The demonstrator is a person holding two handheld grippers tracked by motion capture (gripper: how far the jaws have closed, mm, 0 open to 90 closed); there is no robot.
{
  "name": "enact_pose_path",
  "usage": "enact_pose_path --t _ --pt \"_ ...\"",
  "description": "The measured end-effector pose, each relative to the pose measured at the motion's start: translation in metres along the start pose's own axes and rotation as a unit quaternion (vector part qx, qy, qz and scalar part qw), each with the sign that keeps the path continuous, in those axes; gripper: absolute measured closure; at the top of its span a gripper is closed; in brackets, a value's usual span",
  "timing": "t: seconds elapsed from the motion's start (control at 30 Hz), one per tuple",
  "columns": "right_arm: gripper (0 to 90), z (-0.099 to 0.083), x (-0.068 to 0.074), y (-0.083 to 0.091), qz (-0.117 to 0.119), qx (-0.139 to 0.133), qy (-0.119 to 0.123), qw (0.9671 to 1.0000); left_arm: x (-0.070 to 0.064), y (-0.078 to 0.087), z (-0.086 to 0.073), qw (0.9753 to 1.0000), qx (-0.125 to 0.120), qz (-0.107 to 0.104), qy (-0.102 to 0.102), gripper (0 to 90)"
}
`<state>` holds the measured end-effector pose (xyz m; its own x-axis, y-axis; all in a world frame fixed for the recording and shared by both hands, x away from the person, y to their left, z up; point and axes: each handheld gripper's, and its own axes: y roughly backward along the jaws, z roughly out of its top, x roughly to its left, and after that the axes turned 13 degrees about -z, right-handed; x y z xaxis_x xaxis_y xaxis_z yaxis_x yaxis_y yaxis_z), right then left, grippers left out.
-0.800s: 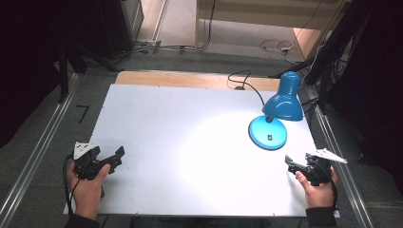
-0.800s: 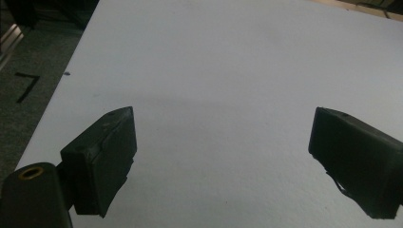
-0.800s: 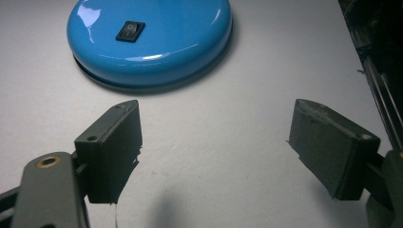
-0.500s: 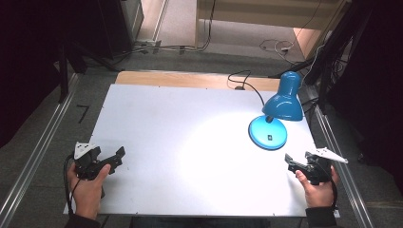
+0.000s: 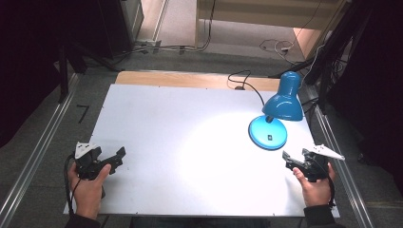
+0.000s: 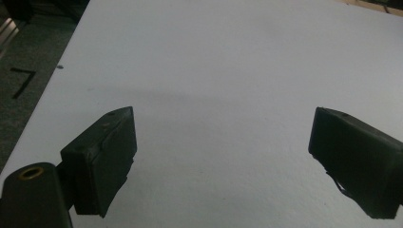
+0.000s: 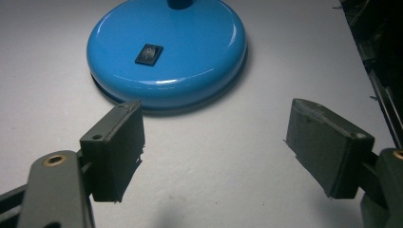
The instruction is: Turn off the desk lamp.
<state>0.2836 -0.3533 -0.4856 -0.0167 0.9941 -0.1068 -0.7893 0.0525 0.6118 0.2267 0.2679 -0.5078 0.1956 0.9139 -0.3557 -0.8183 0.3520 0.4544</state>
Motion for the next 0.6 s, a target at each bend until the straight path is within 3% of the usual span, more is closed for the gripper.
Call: enact_pose_path --t 0.6 --pt "18.9 0.0073 0.0056 -0.0022 0.008 -0.005 0.001 1.0 0.0001 0.0 0.0 1.0 0.0 -0.001 0.0 9.5"
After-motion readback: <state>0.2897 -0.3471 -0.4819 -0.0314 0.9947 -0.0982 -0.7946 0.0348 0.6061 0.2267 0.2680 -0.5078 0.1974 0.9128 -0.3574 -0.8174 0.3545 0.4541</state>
